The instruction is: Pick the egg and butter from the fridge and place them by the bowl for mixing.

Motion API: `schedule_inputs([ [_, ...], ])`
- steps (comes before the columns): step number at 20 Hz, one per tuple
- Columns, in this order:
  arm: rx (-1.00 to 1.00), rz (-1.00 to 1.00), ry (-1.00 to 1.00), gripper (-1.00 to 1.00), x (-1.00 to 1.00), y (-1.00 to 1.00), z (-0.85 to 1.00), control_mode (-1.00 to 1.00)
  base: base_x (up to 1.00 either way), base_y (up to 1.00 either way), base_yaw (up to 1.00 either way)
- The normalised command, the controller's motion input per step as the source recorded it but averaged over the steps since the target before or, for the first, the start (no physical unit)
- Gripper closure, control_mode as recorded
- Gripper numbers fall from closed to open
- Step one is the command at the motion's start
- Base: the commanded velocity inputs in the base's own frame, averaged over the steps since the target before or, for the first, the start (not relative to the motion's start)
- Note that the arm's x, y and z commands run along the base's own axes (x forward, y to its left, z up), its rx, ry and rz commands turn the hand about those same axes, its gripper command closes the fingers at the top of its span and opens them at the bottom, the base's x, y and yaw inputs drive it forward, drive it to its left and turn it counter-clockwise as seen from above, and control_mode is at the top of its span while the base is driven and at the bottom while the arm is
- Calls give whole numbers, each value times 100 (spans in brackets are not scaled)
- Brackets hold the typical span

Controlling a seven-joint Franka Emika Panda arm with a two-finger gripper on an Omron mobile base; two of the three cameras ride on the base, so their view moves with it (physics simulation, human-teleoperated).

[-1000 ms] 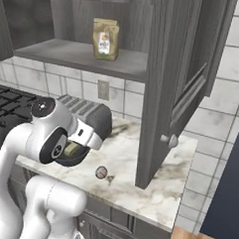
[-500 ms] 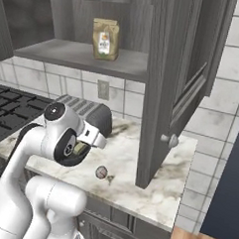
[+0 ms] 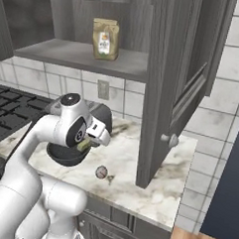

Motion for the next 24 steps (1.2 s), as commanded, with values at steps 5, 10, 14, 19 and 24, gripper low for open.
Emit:
schedule_inputs([
  [5, 0, 0, 0, 100, 0, 0, -30, -100, 0, 0, 0],
  [10, 0, 0, 0, 100, 1, 0, -48, -100, 0, 0, 0],
  [14, 0, 0, -2, 100, 13, 0, -32, -100, 0, 0, 0],
  [19, 0, 0, -1, 100, 23, 0, -19, -100, 0, 0, 0],
  [24, 0, 0, 0, 100, 34, -5, -10, -100, 0, 0, 0],
])
